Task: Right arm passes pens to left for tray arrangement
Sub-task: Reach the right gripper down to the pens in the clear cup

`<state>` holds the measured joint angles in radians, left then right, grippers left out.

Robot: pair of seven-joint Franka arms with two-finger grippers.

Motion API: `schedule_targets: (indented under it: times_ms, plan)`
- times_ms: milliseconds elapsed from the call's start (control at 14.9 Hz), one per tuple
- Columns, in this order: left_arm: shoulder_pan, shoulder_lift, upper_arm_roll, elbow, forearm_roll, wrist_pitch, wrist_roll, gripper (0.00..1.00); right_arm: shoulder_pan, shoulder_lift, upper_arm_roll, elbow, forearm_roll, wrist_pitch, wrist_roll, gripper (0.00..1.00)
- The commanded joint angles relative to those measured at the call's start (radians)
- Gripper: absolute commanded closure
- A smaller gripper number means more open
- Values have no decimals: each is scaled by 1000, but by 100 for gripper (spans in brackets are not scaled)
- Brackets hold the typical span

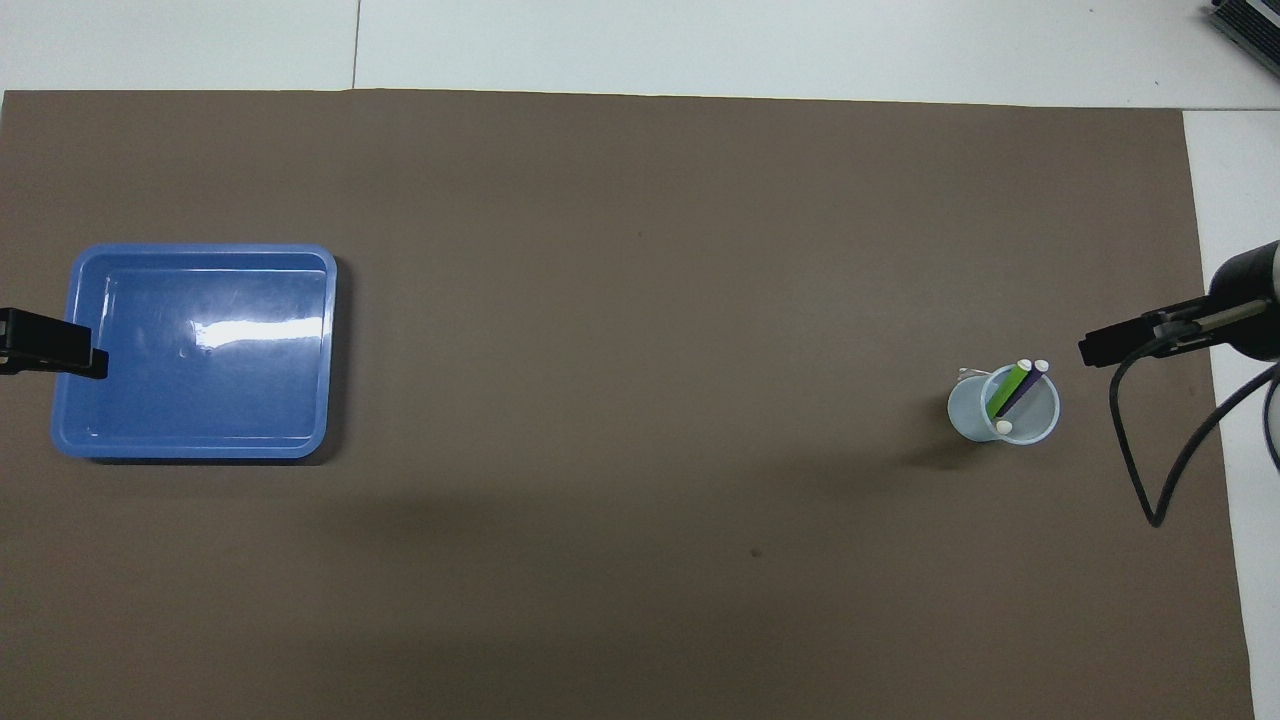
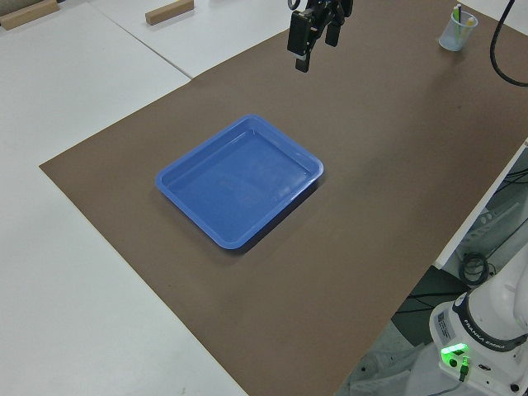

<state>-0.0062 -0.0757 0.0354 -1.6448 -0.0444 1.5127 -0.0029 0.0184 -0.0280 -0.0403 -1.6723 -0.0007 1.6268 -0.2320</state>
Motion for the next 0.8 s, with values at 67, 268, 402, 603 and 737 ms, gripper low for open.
schedule_targets:
  times_ms: [67, 268, 402, 603, 737]
  plan:
    - [5, -13, -6, -7, 20, -3, 15, 0, -12, -9, 10, 5, 19, -8, 16, 0]
    - [6, -24, -9, -7, 21, 3, 15, 0, -17, -9, 2, 5, 21, -2, 16, 0]
    - [6, -24, -8, -9, 20, 4, 15, 0, -17, -7, -6, 5, 21, 1, 19, 0]
    - [9, -29, -5, -9, 20, 17, 15, 0, -14, -9, -1, 5, 19, -2, 16, 0]
    - [17, -29, -5, -9, 20, 24, 14, 0, -12, -24, -9, 2, 19, -1, 8, 0]
